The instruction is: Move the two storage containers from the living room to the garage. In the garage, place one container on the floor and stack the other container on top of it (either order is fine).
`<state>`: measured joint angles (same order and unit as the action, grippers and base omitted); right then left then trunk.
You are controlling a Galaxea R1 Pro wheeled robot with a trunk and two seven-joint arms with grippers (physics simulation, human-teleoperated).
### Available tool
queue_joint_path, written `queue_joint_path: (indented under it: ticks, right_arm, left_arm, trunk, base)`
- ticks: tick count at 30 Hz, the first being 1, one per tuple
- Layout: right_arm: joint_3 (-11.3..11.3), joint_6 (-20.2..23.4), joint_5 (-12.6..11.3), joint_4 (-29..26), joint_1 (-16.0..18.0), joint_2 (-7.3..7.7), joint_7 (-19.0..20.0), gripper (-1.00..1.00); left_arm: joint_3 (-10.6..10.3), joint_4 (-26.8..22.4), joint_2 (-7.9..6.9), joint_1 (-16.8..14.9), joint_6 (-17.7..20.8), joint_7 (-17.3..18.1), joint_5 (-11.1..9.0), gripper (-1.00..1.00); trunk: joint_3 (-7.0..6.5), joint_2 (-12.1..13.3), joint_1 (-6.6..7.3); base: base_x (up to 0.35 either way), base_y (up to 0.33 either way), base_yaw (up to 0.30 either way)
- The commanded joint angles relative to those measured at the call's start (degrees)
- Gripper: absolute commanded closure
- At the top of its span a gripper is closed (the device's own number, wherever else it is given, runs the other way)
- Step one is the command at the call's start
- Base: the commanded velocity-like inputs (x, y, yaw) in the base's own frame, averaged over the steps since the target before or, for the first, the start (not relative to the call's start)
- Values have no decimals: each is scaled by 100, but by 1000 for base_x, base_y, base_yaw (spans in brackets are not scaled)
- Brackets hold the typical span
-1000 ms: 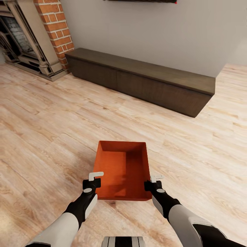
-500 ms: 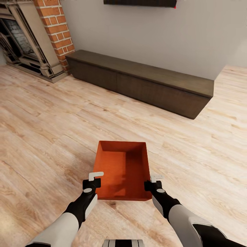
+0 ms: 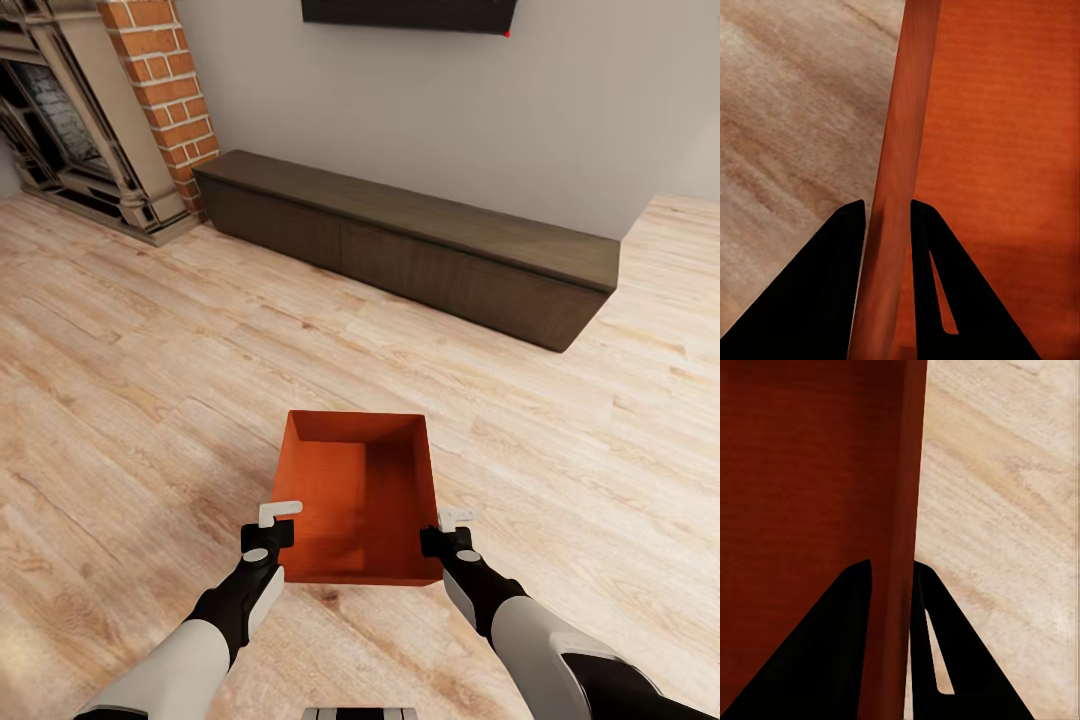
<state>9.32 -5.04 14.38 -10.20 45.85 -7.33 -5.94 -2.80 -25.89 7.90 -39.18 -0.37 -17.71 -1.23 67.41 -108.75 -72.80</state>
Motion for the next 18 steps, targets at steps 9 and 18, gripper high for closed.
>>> queue_joint_path:
  ticks: [9,18]
  right_arm:
    - [113,-18,43,18,-2,-39,-24,100]
    - [114,-31,47,29,-4,-40,-21,100]
  left_arm:
    - [27,-21,-8,-5,1,-83,105,100]
    - [26,-21,-8,-8,1,-83,106,100]
  trunk:
    - [-159,361,199]
    - [-321,722,396]
  base:
    - [0,0,0]
    - [0,0,0]
